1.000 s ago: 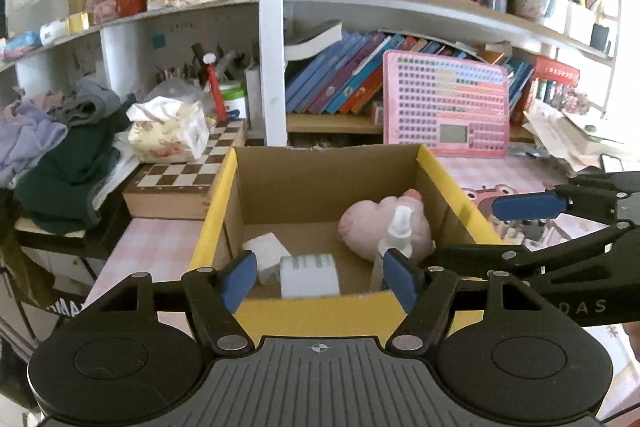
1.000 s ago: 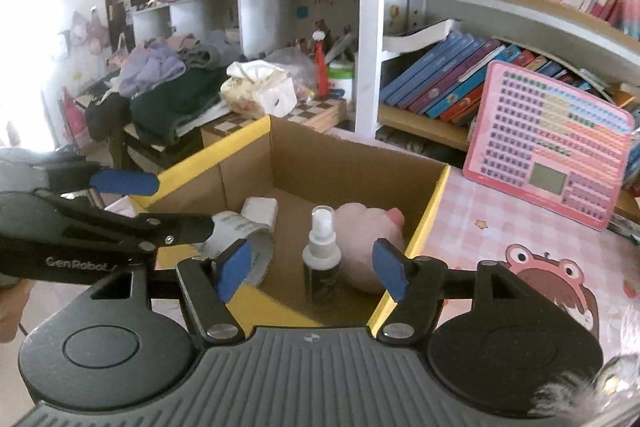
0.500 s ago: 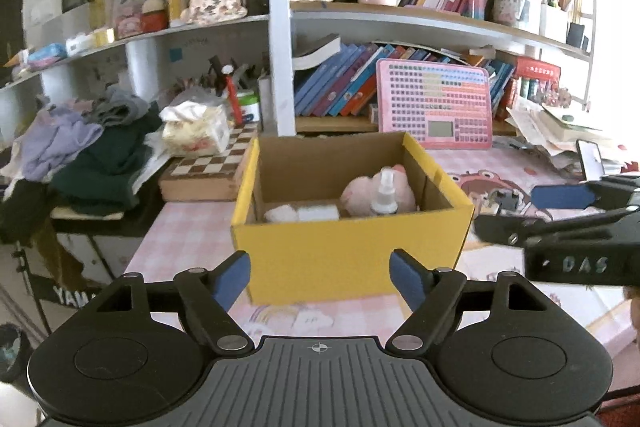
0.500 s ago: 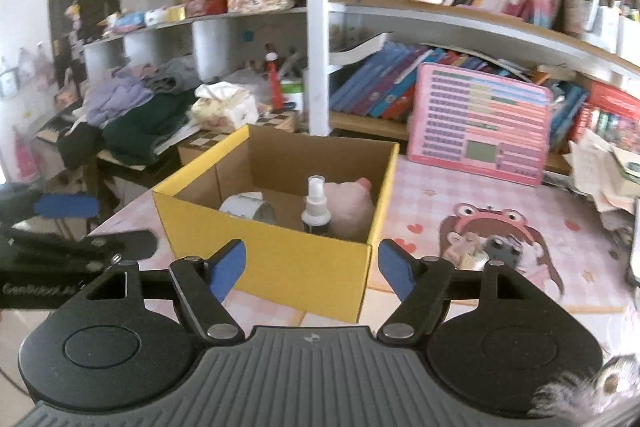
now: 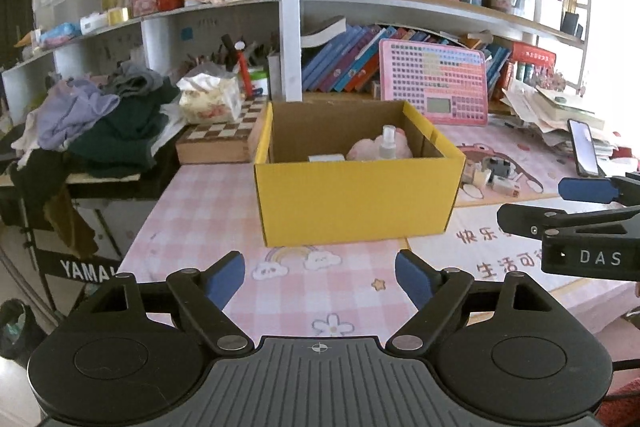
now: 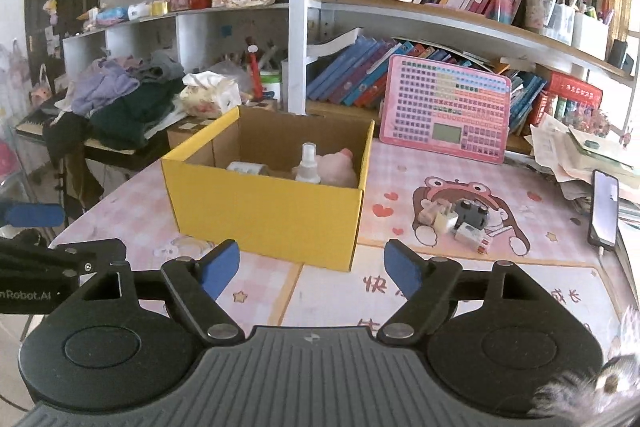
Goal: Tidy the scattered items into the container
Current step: 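Withdraw both open tools from the box back toward the remaining table items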
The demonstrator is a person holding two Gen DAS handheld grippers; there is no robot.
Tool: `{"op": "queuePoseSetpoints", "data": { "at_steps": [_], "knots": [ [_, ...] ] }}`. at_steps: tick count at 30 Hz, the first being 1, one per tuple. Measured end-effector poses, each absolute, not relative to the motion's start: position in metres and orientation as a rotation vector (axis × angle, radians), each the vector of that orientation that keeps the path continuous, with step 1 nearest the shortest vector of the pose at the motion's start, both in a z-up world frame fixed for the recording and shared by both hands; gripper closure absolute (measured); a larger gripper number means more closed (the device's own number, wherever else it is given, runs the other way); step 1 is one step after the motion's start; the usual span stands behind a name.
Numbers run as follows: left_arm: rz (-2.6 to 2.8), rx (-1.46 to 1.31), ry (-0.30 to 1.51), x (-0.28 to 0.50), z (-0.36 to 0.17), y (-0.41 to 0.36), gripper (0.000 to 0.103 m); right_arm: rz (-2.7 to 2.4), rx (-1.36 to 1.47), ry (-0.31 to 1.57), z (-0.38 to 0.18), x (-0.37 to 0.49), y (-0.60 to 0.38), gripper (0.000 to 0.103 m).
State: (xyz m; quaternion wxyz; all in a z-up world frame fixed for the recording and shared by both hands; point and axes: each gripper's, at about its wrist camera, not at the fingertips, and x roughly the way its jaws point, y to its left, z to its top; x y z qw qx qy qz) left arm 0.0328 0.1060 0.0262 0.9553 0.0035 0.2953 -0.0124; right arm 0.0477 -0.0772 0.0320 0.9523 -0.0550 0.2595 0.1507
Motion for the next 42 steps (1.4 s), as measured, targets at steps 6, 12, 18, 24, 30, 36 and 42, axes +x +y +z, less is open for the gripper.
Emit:
{"op": "queuePoseSetpoints", "data": {
  "at_steps": [6,12,18,24,30,36,42],
  "knots": [
    [-0.047,0.023,0.605,0.021,0.027,0.109,0.018,0.278,-0.12,0.538,0.03,0.037,-0.08,0.023],
    [-0.024,-0.007,0.604,0.016,0.023,0.113,0.018,0.205,-0.042,0.62,0.023,0.03,-0.099,0.018],
    [-0.031,-0.069,0.651,0.019,0.015,0.12,0.018,0.162,-0.02,0.643,0.022,0.029,-0.108,0.018],
    [-0.116,0.029,0.684,0.026,0.013,0.1,0.018,0.127,-0.079,0.677,0.016,0.029,-0.108,0.017],
    [-0.232,0.093,0.706,0.039,0.008,0.067,0.018,0.057,-0.074,0.679,0.01,0.017,-0.128,0.017],
    [-0.35,0.15,0.698,0.043,0.008,0.032,0.018,-0.025,-0.039,0.696,0.008,0.008,-0.155,0.017],
    [-0.401,0.164,0.708,0.049,0.006,0.01,0.018,-0.056,-0.033,0.703,0.007,0.005,-0.171,0.017]
  ]
}}
